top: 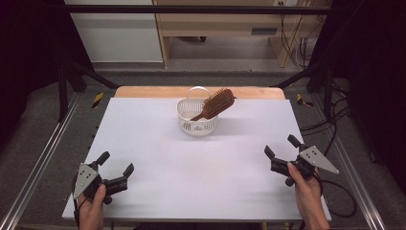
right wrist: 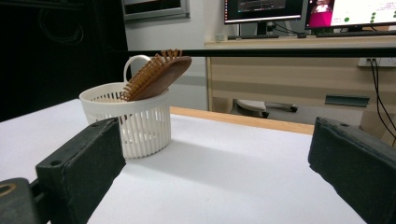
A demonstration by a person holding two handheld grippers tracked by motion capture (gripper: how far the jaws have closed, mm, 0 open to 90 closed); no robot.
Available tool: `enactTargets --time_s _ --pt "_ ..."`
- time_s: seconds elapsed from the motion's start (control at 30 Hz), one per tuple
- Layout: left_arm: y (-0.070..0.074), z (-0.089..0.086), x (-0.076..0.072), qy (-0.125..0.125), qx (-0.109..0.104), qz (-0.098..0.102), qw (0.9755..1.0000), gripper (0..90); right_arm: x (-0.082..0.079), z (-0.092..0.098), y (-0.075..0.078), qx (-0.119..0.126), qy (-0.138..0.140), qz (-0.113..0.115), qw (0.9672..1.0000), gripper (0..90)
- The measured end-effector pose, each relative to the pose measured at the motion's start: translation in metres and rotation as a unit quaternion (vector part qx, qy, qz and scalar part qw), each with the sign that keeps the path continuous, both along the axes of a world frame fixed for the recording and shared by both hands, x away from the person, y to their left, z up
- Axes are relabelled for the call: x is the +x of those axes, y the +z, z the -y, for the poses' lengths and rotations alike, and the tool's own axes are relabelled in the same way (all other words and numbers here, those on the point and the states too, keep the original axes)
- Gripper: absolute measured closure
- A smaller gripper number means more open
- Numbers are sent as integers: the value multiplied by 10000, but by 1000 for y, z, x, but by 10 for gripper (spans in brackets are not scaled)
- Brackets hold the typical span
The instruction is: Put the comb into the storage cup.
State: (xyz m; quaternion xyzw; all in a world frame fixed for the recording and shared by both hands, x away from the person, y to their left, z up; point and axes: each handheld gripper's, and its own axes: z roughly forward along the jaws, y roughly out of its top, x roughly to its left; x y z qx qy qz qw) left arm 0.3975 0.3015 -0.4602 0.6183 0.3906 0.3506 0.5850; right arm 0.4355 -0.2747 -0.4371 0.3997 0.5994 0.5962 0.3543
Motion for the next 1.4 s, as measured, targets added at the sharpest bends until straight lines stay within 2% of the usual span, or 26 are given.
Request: enactTargets --time_s 0.3,0.87,1.13,1.4 --pt "0 1 1 -45 41 -1 10000 10 -6 -6 -6 -178 156 -9 9997 29" --pt "0 3 2 -148 86 -78 9998 10 -12 -14 -20 -147 389 -128 9991 28" --pt "0 3 1 -215 55 -103 9997 10 -12 -20 -22 -294 487 -136 9983 27" --pt "0 5 1 -316 73 -126 9994 10 -12 -27 -26 -305 634 -198 9973 27"
